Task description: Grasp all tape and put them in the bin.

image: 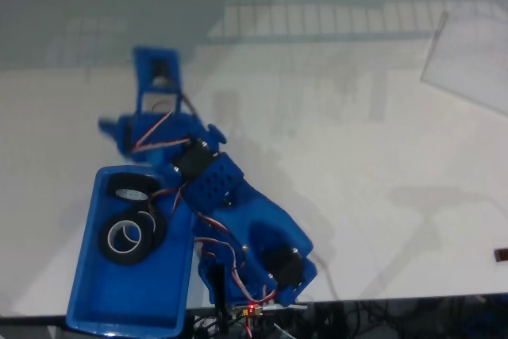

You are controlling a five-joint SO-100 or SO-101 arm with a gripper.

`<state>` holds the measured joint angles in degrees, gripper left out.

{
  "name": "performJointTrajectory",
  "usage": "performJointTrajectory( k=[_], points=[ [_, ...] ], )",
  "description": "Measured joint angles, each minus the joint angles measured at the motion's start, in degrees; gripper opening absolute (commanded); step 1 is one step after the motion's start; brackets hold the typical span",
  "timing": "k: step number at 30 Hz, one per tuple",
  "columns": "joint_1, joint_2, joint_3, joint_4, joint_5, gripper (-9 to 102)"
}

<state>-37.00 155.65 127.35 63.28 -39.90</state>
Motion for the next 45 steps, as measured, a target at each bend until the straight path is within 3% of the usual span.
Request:
performJointTrajectory(
  k=[5, 15, 23, 29, 45],
  points=[
    [11.7, 1.3, 0.2, -13.1, 13.9, 18],
    [30.9, 13.2, 13.4, -18.5, 36.1, 17],
    [36.0, 24.7, 28.4, -15.3, 37.0, 14],
    [38.1, 28.7, 31.0, -11.1, 34.1, 0],
    [38.8, 33.9, 39.7, -4.0, 34.5, 0]
  ],
)
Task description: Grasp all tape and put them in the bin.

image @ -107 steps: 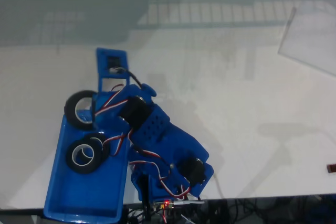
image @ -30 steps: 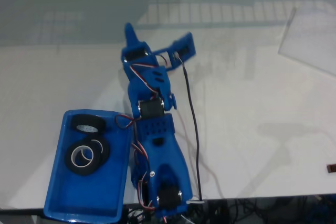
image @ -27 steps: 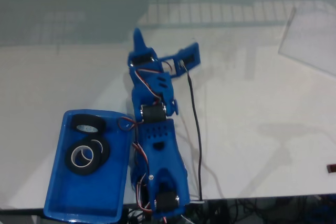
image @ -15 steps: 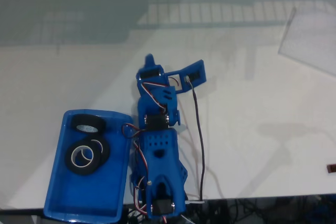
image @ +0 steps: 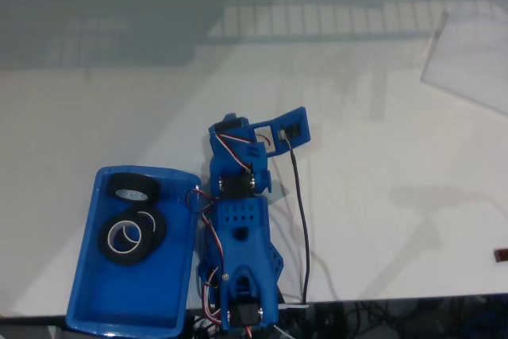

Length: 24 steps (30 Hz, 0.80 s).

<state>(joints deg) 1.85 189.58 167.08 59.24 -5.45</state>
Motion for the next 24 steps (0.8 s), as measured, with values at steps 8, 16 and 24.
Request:
performJointTrajectory(
  k=[8, 16, 24],
  points=[
    [0.0, 0.0, 4.0, 0.0, 0.9, 0],
    [0.0, 0.0, 6.2, 0.2, 1.0, 0],
    [0.2, 0.0, 6.2, 0.4, 1.0, 0]
  ],
)
